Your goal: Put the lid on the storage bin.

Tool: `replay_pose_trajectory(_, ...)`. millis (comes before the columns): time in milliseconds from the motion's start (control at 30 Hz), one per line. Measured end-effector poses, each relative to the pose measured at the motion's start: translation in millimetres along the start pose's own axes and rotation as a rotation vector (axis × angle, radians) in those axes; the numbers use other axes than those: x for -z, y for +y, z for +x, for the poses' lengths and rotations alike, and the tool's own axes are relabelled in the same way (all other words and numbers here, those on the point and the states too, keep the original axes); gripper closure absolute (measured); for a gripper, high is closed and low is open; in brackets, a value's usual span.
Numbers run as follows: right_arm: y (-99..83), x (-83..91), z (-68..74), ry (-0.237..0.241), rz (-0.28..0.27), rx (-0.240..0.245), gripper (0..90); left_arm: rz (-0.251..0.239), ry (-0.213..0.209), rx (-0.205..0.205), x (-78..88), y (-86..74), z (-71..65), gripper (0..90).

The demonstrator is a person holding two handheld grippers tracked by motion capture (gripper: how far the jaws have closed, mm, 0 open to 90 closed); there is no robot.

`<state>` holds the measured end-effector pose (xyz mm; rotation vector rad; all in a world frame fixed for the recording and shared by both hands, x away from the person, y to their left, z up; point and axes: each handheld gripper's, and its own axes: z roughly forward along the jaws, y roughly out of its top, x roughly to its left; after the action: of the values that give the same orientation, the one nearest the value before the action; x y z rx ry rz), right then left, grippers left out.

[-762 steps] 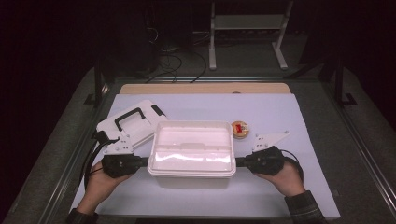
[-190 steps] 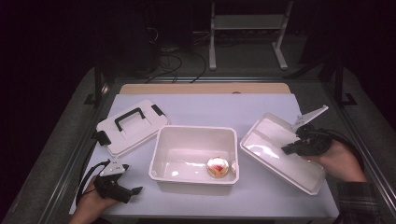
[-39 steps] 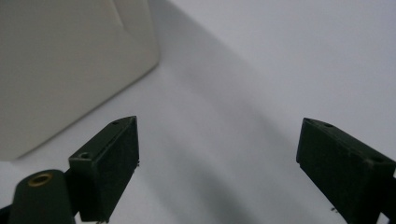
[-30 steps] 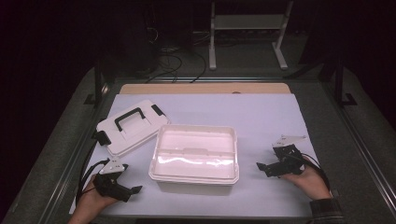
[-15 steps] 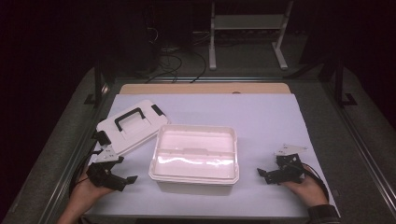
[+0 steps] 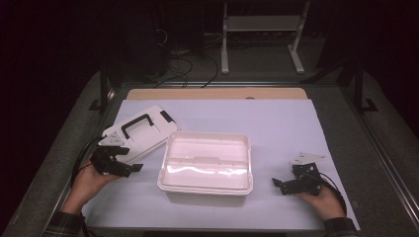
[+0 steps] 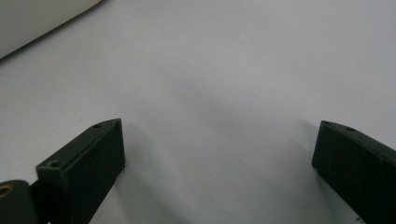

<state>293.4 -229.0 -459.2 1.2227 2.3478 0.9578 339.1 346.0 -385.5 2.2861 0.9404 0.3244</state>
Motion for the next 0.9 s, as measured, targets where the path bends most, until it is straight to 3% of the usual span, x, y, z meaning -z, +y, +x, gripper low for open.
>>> replay_pose_trajectory(200, -0.1, 0.0, 0.0, 0.0, 0.0, -0.001, 2.0, 0.015, -0.016, -0.003, 1.4, 17.0, 19.2, 18.8)
replay_pose_trajectory(700, -0.2, -0.1, -0.2, 0.002, -0.001, -0.002, 2.0, 0.042, 0.054, -0.012, -6.8, 53.2, 69.1, 18.7)
replay_pose_trajectory(900, -0.2, -0.1, -0.3, 0.003, -0.001, -0.003, 2.0, 0.076, 0.044, -0.022, -14.5, 66.9, 86.0, 20.8)
